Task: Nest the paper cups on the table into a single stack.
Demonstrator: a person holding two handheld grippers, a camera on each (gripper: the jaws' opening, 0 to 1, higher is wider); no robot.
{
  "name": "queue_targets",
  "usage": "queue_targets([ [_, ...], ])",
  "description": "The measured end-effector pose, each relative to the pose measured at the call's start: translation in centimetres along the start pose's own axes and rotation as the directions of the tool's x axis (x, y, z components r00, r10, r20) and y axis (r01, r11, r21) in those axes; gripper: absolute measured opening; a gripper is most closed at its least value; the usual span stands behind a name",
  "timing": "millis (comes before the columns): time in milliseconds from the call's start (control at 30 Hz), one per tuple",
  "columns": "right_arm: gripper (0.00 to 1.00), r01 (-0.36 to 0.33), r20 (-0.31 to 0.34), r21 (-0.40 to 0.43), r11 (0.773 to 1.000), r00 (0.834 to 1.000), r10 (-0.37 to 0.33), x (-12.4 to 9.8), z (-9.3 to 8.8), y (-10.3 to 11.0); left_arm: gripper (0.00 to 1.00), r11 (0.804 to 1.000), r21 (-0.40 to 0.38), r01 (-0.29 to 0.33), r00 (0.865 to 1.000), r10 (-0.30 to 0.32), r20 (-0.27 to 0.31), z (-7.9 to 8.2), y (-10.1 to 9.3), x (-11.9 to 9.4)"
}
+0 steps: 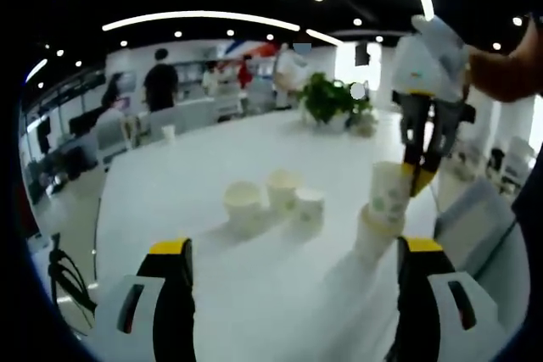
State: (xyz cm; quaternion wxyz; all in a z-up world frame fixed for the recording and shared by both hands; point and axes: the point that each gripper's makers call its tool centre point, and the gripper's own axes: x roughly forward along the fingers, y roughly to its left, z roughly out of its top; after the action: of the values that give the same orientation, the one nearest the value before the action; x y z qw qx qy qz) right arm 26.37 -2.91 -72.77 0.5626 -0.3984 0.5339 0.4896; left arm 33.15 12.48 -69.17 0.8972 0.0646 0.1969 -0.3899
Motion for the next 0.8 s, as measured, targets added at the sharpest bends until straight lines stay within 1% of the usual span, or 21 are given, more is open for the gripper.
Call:
queue_targets([
  [167,0.00,-0.002,0.005,0.003,1.000,1.000,0.002,0.5,0.3,-0.1,0.98,1.000,-0.007,-0.002,1.000,0.002,-0.005,-0.2,0.2,0.0],
  [367,0.00,0.005,0.011,-0.004,1.000,1.000,-0.005,1.2,0.7,0.0,0.98,1.000,0.002,-0.009,1.000,0.009,0.000,-0.1,0.4,0.1],
  [600,0.00,0.014,0.010,-0.001,1.000,1.000,-0.014,1.9,0.6,-0.3,0.98,1.000,0.003,-0.014,1.000,0.014,0.006,0.1,0.6,0.1],
  [800,0.00,0.011,0.010,0.012,1.000,1.000,-0.011,2.9,0.4,-0.5,0.98,1.000,0.001,-0.015,1.000,0.015,0.001,-0.2,0.5,0.0],
])
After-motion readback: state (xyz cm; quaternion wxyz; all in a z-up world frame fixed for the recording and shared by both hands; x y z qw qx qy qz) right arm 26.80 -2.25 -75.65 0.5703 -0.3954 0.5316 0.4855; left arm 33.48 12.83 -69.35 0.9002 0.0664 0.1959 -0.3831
